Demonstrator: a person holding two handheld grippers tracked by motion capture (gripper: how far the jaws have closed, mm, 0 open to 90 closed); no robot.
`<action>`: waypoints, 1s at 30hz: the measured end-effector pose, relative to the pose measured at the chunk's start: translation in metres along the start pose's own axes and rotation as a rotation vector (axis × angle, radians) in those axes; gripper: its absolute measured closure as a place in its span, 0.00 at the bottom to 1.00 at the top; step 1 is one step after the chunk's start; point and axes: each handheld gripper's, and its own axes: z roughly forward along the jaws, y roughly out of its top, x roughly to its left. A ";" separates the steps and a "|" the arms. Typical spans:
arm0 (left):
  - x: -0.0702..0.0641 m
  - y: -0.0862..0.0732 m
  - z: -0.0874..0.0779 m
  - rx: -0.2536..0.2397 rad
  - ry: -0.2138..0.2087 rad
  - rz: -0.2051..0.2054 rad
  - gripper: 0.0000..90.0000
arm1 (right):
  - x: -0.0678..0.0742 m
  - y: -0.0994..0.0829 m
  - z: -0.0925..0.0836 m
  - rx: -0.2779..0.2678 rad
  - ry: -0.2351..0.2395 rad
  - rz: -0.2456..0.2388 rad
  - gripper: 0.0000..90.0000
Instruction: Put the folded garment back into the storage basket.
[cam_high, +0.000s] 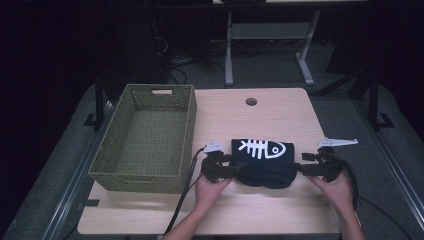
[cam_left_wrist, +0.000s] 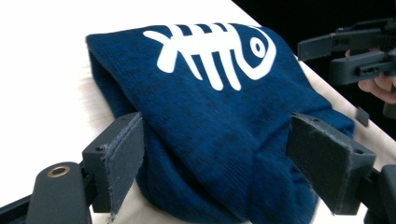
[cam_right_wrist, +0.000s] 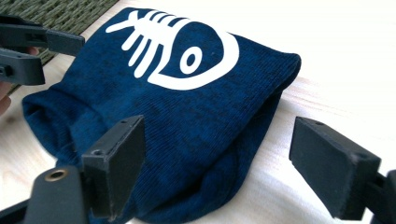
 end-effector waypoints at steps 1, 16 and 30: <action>0.004 0.001 0.003 0.010 0.000 -0.025 0.21 | -0.003 0.000 0.005 0.009 -0.003 0.017 0.21; 0.022 0.003 0.022 0.067 0.000 -0.121 0.30 | -0.008 -0.005 0.028 0.034 -0.020 0.097 0.34; 0.020 0.001 0.024 0.072 -0.042 -0.125 0.53 | -0.002 -0.009 0.035 0.040 -0.030 0.109 0.59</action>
